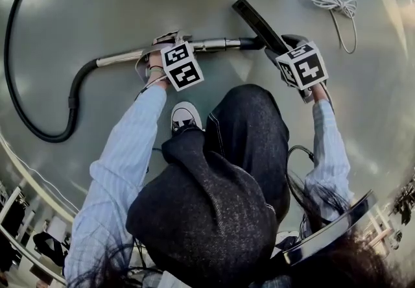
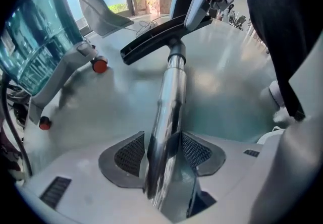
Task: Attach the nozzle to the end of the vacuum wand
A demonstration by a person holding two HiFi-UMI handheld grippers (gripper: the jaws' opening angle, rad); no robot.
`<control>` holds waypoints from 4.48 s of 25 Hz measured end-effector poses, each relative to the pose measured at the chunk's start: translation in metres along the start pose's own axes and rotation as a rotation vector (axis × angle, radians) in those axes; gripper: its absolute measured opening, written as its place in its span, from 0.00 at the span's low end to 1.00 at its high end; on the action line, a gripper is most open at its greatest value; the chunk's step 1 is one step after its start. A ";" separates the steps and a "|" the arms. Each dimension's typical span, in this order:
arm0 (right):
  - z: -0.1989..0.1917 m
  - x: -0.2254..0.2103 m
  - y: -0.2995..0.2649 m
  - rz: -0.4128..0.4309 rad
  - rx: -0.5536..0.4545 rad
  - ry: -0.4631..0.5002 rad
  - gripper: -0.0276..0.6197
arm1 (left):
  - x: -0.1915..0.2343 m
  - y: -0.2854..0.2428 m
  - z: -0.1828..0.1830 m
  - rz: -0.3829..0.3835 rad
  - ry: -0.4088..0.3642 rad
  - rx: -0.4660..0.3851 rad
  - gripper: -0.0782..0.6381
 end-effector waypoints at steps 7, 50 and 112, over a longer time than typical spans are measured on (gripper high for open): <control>-0.006 0.003 -0.010 0.090 0.111 0.039 0.41 | 0.004 0.000 -0.010 -0.042 0.077 -0.048 0.40; 0.049 0.023 0.080 0.228 -0.503 -0.229 0.41 | 0.049 0.107 -0.009 0.032 0.629 -0.504 0.23; -0.107 0.581 0.729 0.157 -0.584 -0.551 0.05 | -0.428 0.882 -0.205 -0.164 0.750 -0.890 0.12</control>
Point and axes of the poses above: the fingertips, and each gripper's own axes: y backward along the fingers, x to its left, z out of its top, the point moved 1 cm from there along y, backward along the fingers, and after that the axes turned 12 degrees about x, right-handed, at the moved point
